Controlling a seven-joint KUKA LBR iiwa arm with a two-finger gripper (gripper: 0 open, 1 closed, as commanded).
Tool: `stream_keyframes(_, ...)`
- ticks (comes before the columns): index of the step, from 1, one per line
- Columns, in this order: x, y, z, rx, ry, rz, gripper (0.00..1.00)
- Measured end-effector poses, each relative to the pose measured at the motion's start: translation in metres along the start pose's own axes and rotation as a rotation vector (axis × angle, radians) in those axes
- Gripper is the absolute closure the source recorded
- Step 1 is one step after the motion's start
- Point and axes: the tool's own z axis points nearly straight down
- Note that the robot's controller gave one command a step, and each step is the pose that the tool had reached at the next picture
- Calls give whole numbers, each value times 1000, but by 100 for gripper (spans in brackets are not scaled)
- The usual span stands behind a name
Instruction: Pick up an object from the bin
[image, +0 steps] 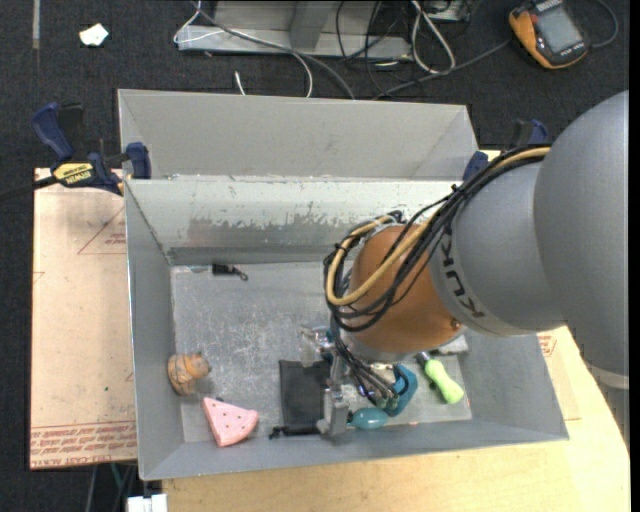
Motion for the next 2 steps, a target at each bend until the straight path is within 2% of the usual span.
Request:
stream_keyframes(1, 1, -14, -31, -1, -7, 81, 0)
stream_keyframes(2, -5, -8, 4, -2, -7, 18, 0)
